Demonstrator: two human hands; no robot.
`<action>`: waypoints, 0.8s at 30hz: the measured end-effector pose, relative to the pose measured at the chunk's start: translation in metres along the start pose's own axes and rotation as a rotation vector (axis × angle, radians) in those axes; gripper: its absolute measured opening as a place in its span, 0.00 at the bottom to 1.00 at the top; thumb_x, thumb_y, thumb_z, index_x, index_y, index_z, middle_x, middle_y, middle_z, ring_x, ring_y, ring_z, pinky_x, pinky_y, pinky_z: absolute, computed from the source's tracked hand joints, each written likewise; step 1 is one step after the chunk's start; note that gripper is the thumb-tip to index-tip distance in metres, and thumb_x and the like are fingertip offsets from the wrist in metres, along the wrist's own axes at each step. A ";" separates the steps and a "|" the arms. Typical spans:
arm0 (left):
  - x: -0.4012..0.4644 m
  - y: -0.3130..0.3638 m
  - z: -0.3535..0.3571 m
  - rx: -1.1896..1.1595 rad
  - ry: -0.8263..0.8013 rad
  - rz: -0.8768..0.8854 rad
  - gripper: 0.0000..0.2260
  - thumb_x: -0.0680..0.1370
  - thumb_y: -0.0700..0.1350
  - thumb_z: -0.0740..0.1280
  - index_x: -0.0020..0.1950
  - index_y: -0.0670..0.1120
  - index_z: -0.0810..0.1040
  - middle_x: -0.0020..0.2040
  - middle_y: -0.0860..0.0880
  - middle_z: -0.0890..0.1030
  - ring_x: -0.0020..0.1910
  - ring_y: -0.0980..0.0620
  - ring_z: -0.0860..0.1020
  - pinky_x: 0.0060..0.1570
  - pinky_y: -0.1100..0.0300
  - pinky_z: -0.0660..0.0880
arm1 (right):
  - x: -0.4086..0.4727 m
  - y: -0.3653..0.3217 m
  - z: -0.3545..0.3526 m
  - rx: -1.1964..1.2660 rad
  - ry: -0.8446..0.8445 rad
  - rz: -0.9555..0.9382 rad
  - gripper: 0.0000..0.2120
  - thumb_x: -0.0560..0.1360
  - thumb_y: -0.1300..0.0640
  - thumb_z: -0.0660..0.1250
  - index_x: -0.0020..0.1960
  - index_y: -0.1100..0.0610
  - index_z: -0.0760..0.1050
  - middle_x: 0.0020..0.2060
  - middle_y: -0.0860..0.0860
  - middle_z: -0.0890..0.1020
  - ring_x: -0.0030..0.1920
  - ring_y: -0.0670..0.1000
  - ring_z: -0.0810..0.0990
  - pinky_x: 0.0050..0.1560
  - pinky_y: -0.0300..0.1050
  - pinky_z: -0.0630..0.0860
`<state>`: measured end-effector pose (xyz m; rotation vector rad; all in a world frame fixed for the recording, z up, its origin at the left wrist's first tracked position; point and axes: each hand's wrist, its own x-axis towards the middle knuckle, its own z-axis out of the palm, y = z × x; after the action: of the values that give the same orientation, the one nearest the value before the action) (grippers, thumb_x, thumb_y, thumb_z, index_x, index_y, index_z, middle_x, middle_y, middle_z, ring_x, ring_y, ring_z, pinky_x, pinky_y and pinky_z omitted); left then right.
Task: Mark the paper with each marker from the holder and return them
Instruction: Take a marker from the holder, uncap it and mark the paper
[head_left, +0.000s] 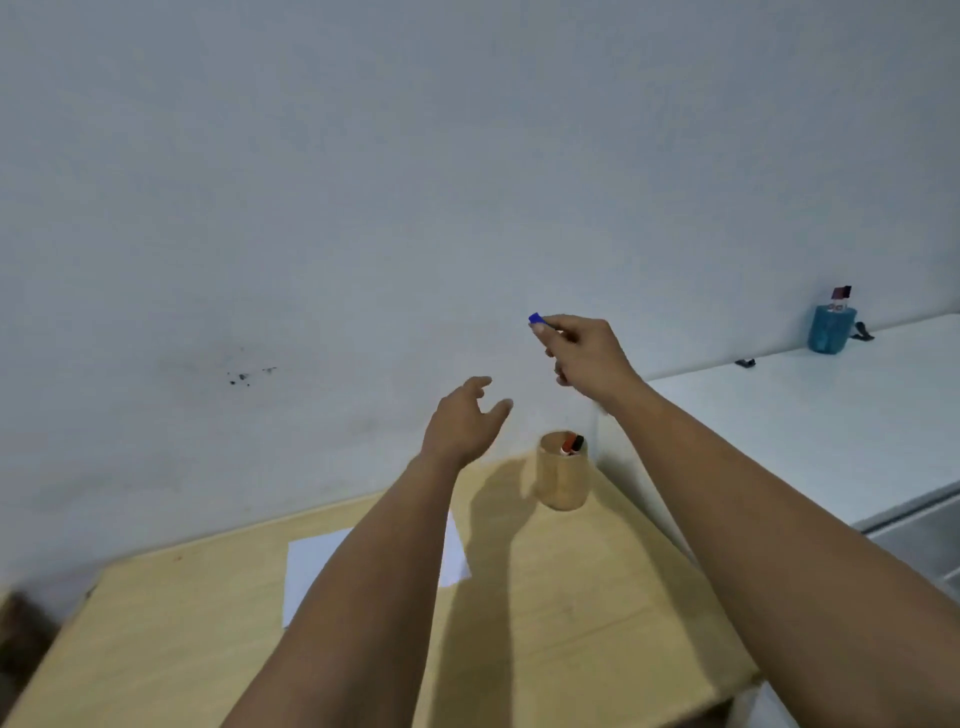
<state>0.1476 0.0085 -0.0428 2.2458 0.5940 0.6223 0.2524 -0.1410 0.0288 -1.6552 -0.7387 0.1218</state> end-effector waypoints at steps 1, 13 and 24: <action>-0.005 -0.001 -0.016 -0.017 0.041 -0.002 0.25 0.80 0.60 0.65 0.74 0.51 0.73 0.70 0.48 0.79 0.65 0.48 0.78 0.66 0.48 0.75 | -0.006 -0.005 0.011 -0.025 -0.063 0.045 0.12 0.85 0.57 0.66 0.66 0.56 0.82 0.44 0.56 0.76 0.39 0.55 0.73 0.39 0.44 0.73; -0.079 -0.102 -0.155 -0.079 0.270 -0.166 0.28 0.83 0.61 0.59 0.31 0.43 0.64 0.29 0.45 0.66 0.29 0.47 0.64 0.35 0.54 0.62 | -0.070 -0.011 0.185 0.032 -0.702 0.179 0.11 0.80 0.51 0.75 0.60 0.55 0.88 0.42 0.51 0.87 0.38 0.48 0.78 0.36 0.42 0.75; -0.089 -0.236 -0.214 0.046 0.430 -0.372 0.26 0.84 0.53 0.57 0.27 0.45 0.65 0.30 0.46 0.72 0.34 0.41 0.74 0.40 0.52 0.73 | -0.045 0.048 0.259 -0.266 -0.717 0.014 0.10 0.78 0.59 0.76 0.59 0.54 0.89 0.36 0.48 0.84 0.36 0.49 0.77 0.33 0.35 0.71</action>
<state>-0.1004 0.2175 -0.1062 1.9724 1.2158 0.9068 0.1139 0.0530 -0.0912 -1.8771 -1.3235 0.6761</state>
